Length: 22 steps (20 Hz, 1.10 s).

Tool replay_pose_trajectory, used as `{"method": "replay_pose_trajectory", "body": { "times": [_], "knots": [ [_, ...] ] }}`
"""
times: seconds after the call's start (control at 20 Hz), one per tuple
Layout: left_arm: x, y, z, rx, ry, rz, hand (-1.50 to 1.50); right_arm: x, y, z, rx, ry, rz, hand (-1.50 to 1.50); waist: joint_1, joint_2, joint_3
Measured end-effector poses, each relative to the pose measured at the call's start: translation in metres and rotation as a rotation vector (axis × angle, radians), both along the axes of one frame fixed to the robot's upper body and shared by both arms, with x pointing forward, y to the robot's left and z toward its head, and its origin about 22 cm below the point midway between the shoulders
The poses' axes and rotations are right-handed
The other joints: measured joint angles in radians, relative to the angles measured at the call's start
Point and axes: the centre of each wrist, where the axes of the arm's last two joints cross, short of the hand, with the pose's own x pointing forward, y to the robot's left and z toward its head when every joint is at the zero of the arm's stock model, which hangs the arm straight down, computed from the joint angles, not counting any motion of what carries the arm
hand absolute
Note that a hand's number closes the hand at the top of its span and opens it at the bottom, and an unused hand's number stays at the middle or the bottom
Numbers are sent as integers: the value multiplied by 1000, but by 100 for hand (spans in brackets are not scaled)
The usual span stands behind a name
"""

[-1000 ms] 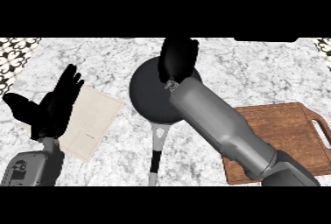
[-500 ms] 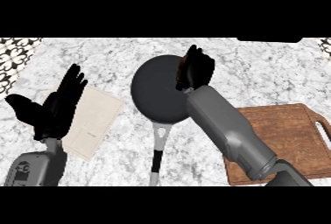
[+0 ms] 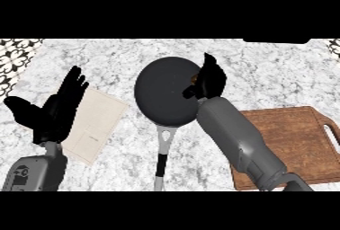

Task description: Pick the sweet potato from the cutting board and place it in the pan

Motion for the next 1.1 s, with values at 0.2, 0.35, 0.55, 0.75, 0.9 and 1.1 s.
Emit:
{"method": "replay_pose_trajectory", "body": {
  "times": [0.2, 0.35, 0.55, 0.75, 0.9, 1.1],
  "knots": [
    [-5, 6, -7, 4, 10, 18, 0, -9, -4, -7, 110, -130, 16, -150, -17, -5, 0],
    [-7, 13, -4, 6, 15, 36, 0, -14, -6, -1, 224, -218, 8, -150, -32, -11, 0],
    [-11, 18, -4, 6, 20, 63, 0, -32, -15, 0, 381, -314, -1, -150, -56, -18, 1],
    [-16, 21, -5, 2, 25, 74, 0, -71, -24, -8, 502, -393, 25, -150, -72, -23, 0],
    [-18, 21, -6, 1, 24, 83, 0, -101, -43, -2, 586, -435, 60, -150, -77, -23, 1],
    [-17, 18, -3, 4, 19, 78, 0, -149, -67, -6, 624, -461, 103, -150, -71, -20, 0]
  ]
}}
